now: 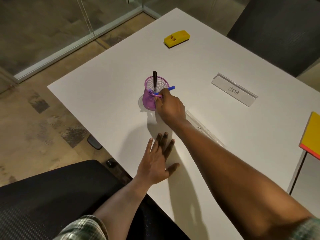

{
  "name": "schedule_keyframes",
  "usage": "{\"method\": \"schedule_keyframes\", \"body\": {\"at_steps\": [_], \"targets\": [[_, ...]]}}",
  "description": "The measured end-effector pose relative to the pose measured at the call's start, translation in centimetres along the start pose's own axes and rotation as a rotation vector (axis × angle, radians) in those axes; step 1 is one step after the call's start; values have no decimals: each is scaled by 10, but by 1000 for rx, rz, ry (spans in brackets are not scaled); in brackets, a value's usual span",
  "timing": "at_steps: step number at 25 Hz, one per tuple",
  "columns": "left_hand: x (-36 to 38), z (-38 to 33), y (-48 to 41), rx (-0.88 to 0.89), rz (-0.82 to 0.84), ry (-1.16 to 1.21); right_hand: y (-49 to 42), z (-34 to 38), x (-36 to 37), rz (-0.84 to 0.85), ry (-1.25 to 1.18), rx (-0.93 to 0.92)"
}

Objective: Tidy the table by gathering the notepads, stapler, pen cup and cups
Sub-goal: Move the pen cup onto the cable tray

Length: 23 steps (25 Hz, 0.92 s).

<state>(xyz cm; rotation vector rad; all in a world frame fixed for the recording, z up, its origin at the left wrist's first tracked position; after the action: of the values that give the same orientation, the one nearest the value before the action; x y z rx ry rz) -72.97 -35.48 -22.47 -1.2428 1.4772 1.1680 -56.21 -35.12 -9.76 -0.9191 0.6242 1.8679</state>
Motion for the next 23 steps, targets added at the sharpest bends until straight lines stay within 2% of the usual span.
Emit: {"method": "schedule_keyframes", "body": {"at_steps": [7, 10, 18, 23], "targets": [[-3, -11, 6, 23, 23, -37, 100, -69, -104, -243, -55, 41], [-4, -34, 12, 110, 51, -78, 154, -121, -144, -339, -60, 125], [5, -178, 18, 416, 124, -112, 307, -284, -219, -484, 8, 489], [27, -257, 14, 454, 202, -114, 369, -359, -238, -487, -30, 690]]}}
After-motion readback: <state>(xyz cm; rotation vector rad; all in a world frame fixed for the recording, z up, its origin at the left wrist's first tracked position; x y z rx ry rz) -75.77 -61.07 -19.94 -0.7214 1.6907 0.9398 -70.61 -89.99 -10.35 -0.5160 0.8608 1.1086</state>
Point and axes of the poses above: each hand's wrist, its own y-axis away from the middle knuckle, its own x-axis out of the palm, z = x × y, the point moved 7 cm from there along -y, towards the middle knuckle, and after that the axes turned 4 degrees about z, right-handed, at the moved point
